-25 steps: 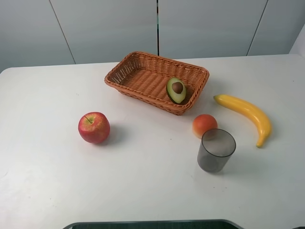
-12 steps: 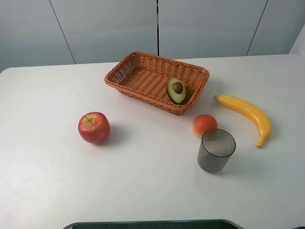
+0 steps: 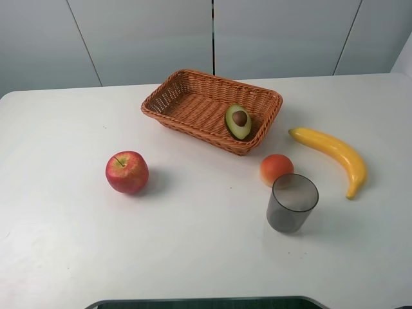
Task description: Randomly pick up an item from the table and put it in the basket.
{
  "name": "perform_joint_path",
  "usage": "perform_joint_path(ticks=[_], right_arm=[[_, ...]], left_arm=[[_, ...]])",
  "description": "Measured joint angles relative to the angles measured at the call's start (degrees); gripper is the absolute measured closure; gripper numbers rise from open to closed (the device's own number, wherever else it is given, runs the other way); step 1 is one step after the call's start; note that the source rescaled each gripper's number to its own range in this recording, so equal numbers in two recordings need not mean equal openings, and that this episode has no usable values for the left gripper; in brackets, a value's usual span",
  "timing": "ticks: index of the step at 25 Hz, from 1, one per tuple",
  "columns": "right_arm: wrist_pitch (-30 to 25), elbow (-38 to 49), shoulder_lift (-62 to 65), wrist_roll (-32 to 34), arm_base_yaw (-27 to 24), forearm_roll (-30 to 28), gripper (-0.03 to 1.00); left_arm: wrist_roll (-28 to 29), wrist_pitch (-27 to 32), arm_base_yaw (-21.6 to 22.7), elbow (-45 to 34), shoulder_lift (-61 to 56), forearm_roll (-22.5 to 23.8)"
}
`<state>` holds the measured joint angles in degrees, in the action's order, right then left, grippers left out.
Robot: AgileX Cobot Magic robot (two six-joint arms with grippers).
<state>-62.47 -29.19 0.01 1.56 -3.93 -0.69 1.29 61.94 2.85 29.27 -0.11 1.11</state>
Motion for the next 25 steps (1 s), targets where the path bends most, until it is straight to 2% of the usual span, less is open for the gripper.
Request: perform_joint_path(ticks=[25], right_arm=[[0.0, 0.0, 0.0, -0.13, 0.0, 0.0, -0.03]], left_arm=[[-0.37, 0.0, 0.0, 0.0, 0.0, 0.0]])
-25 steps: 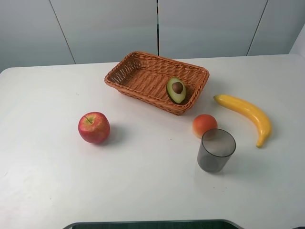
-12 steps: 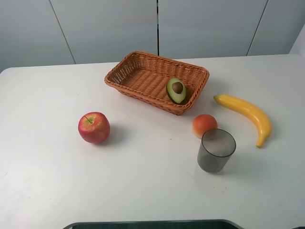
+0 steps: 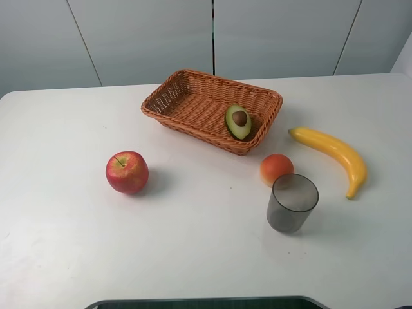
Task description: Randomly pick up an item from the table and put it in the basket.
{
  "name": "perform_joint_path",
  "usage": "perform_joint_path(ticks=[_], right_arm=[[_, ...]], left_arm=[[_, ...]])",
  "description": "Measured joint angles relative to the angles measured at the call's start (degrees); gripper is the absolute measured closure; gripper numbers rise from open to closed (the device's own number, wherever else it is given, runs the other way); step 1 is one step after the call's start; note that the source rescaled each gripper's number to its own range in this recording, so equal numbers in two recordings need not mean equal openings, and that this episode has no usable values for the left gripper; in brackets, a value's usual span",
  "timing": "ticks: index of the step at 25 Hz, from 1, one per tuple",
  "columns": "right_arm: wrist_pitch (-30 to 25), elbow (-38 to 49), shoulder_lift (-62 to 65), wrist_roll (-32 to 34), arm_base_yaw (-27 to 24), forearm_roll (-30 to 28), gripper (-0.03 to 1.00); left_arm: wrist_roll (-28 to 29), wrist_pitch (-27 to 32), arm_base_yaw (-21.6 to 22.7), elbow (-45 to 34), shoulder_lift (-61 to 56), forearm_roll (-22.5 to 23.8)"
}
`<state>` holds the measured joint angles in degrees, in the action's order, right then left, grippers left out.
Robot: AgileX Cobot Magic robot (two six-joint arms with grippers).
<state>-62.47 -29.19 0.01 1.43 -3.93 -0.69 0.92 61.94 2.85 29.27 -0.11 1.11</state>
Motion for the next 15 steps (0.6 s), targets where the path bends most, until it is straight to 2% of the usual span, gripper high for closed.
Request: perform_joint_path(ticks=[15], right_arm=[[0.0, 0.0, 0.0, 0.0, 0.0, 0.0, -0.03]], left_arm=[[0.21, 0.0, 0.0, 0.0, 0.0, 0.0]])
